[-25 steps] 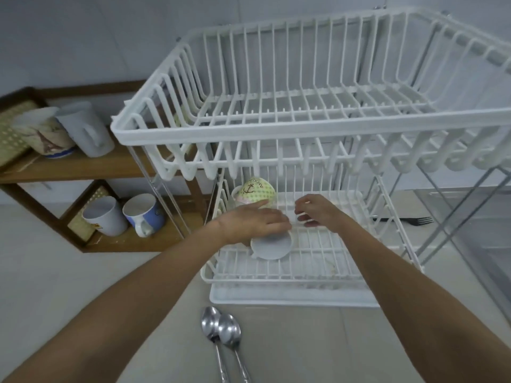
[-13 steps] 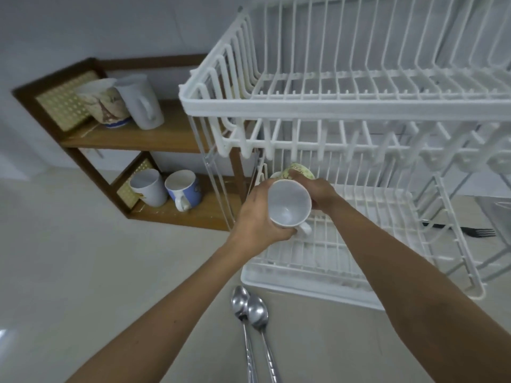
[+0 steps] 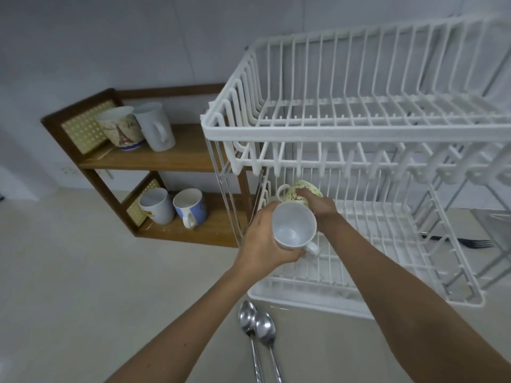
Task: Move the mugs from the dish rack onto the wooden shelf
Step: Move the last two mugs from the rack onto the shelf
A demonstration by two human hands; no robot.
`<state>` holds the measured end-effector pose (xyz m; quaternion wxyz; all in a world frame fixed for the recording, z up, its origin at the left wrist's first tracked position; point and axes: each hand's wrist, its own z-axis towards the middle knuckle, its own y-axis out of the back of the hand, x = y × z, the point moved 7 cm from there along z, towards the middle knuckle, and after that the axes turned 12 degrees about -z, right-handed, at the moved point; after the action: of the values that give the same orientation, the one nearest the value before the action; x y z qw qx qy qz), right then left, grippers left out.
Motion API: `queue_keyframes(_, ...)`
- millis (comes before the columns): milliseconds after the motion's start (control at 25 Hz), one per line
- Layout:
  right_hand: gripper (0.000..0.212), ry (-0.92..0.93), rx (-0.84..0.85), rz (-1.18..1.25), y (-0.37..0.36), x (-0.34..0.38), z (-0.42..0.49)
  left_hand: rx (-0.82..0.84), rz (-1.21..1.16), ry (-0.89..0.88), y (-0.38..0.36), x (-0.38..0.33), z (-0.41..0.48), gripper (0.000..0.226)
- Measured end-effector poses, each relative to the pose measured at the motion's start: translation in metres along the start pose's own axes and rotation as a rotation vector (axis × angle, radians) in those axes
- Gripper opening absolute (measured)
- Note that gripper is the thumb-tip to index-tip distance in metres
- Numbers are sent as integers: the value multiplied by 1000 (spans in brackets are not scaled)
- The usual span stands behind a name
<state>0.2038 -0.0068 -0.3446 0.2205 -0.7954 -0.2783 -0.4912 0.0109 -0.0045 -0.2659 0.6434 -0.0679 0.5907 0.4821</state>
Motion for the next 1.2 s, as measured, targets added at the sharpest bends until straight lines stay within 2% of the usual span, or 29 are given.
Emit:
queue_keyframes(120,47,-2,64,118,21,-4,-7,-10,-73,-42,8,-6,-7,95)
queue_keyframes(240,42,55,90,53,56,0,-25,-28,-193,-71,20,-10,-21,86)
queue_keyframes(480,66,284,131,-24,84,2,-104,24,-386,-125,50,-3,-57,82)
queue_keyframes(680,70,465,295,-57,47,-7,-181,58,-479,-167,95,22,-88,80)
queue_keyframes(800,74,578,428,-98,-6,1,-224,20,-422,-122,133,46,-92,80)
queue_keyframes(880,76,638,456,-128,-47,8,-243,-16,-347,-73,160,65,-90,80)
queue_keyframes(1000,74,696,379,-120,-103,16,-257,-102,-244,-5,198,97,-88,84)
queue_keyframes(1200,78,742,43,-184,-177,33,-257,-228,-200,43,249,136,-78,81)
